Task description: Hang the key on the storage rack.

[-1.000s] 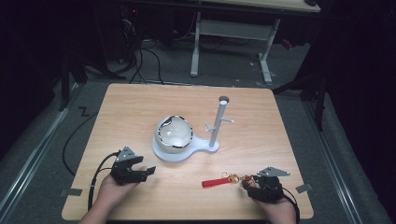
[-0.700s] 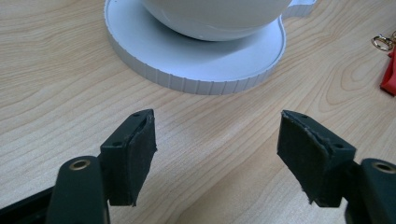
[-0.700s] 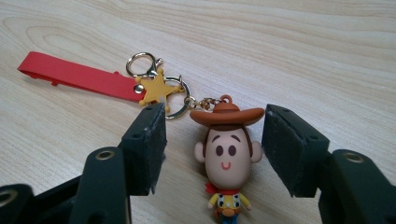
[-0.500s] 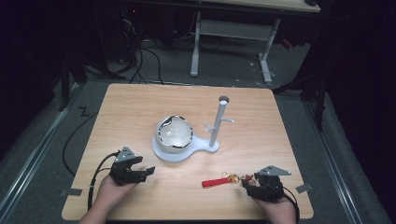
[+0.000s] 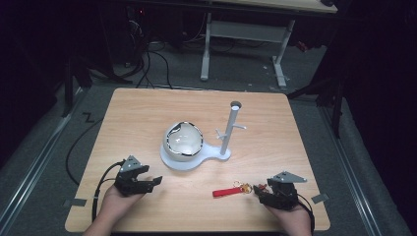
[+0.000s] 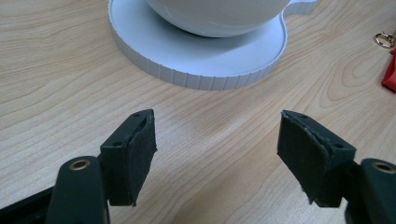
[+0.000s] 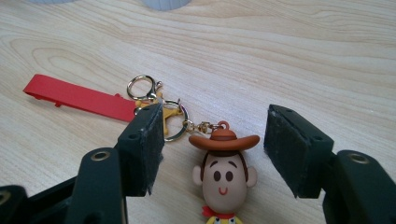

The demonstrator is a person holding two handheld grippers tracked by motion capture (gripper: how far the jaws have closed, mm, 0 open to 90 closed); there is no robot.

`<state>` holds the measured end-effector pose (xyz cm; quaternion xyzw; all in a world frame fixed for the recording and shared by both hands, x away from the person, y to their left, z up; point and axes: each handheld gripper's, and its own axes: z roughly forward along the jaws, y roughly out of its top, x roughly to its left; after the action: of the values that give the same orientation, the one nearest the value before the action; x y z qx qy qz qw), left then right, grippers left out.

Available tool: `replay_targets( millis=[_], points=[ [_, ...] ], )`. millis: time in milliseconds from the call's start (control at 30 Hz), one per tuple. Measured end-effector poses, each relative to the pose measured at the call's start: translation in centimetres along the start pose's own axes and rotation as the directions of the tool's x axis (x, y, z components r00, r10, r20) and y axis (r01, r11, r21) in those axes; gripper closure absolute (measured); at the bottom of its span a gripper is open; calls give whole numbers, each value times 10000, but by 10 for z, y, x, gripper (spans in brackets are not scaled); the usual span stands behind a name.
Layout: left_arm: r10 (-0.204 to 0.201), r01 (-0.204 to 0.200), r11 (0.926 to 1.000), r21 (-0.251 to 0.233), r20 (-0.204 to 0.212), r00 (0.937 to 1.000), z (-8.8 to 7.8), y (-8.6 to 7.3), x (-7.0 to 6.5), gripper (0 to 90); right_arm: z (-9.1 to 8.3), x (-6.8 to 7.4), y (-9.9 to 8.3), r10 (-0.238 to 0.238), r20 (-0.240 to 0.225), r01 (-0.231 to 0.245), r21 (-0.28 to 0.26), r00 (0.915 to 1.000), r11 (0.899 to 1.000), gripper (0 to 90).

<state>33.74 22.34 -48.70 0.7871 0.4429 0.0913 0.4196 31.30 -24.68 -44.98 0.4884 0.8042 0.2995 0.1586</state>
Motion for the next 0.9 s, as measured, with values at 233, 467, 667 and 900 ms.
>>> replay_targets(
  millis=[233,467,667,900],
  points=[
    [2,-2,10000,96,32,10000,1,-1,-1,292,4,3,9,-134,-14,134,70,9999,9999,377],
    [-34,32,9999,151,101,9999,3,-2,0,301,13,7,22,-394,-263,406,478,9989,9980,378],
    [-88,88,10000,-18,81,9999,0,0,1,301,17,8,37,-689,-131,698,821,9975,9942,377],
    [-84,85,9999,-71,111,9999,-2,0,1,301,23,9,40,-717,-89,722,1205,9974,9901,390]
  ],
)
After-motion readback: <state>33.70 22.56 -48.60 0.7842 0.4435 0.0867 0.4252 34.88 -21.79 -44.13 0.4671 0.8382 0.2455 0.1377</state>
